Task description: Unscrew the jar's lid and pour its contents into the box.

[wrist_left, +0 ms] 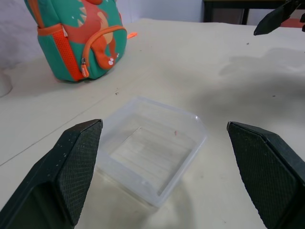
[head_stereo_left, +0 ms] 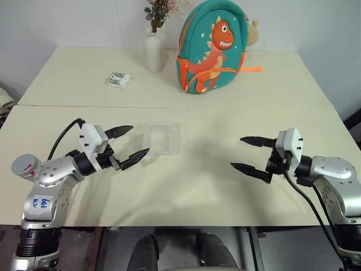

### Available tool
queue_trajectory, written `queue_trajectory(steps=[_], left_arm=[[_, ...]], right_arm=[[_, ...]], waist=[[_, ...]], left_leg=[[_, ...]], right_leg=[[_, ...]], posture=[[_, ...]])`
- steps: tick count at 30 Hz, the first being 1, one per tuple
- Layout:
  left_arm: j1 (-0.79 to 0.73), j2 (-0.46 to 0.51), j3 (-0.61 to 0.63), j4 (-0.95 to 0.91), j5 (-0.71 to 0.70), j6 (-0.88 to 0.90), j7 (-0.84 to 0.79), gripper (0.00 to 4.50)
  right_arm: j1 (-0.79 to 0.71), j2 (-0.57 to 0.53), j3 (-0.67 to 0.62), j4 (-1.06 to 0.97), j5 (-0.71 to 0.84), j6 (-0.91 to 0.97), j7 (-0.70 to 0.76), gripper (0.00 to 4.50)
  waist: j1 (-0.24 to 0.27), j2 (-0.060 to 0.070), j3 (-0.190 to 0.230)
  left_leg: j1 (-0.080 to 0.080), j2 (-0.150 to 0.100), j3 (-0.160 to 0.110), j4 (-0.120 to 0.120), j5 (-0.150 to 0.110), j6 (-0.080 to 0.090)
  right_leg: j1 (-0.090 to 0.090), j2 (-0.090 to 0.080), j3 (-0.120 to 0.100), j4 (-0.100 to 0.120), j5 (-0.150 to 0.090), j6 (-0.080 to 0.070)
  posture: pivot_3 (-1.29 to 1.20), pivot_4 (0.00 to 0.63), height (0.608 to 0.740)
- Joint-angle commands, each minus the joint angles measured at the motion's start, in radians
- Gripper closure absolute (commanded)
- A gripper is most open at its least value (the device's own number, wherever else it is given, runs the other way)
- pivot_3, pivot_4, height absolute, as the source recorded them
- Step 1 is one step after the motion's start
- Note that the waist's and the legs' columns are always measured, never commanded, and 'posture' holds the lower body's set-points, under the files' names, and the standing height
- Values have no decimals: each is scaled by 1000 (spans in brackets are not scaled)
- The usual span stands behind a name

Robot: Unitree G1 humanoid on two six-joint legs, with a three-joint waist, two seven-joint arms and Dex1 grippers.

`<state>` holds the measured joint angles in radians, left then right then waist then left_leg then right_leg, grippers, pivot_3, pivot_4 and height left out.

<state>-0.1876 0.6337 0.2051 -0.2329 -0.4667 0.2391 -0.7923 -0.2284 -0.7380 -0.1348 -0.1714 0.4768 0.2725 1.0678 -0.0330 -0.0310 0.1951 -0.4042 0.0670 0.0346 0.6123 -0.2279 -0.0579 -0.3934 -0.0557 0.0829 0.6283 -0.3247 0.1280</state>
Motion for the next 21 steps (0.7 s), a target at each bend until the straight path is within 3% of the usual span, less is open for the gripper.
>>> queue_trajectory(steps=[1, 10, 14, 21], left_arm=[[20, 2, 24, -53, 10, -21, 19, 43], [231, -74, 134, -229, 80, -29, 225, 43], [396, -196, 194, -338, 147, -50, 377, 43], [628, -440, 192, -481, 286, -93, 597, 43]], right_arm=[[-44, -3, -3, -4, 11, -10, 10, 0], [-216, 70, 115, 132, -18, -56, 96, 0], [-309, 135, 166, 208, -28, -85, 138, 0], [-468, 266, 228, 376, -43, -131, 209, 0]], waist=[[-2, 0, 0], [-18, 0, 0], [-25, 0, 0], [-22, -1, -1]], left_leg=[[0, 0, 0, 0, 0, 0], [0, 0, 3, 1, -1, 1], [0, 1, 4, 1, -2, 2], [0, 0, 5, 2, -2, 2]], right_leg=[[0, 0, 1, 0, 0, 0], [0, 0, 4, -1, 1, 1], [-1, 0, 5, -1, 1, 2], [-1, 0, 6, -1, 1, 0]], posture=[[0, 150, 740], [0, 150, 740], [0, 150, 740], [0, 150, 740]])
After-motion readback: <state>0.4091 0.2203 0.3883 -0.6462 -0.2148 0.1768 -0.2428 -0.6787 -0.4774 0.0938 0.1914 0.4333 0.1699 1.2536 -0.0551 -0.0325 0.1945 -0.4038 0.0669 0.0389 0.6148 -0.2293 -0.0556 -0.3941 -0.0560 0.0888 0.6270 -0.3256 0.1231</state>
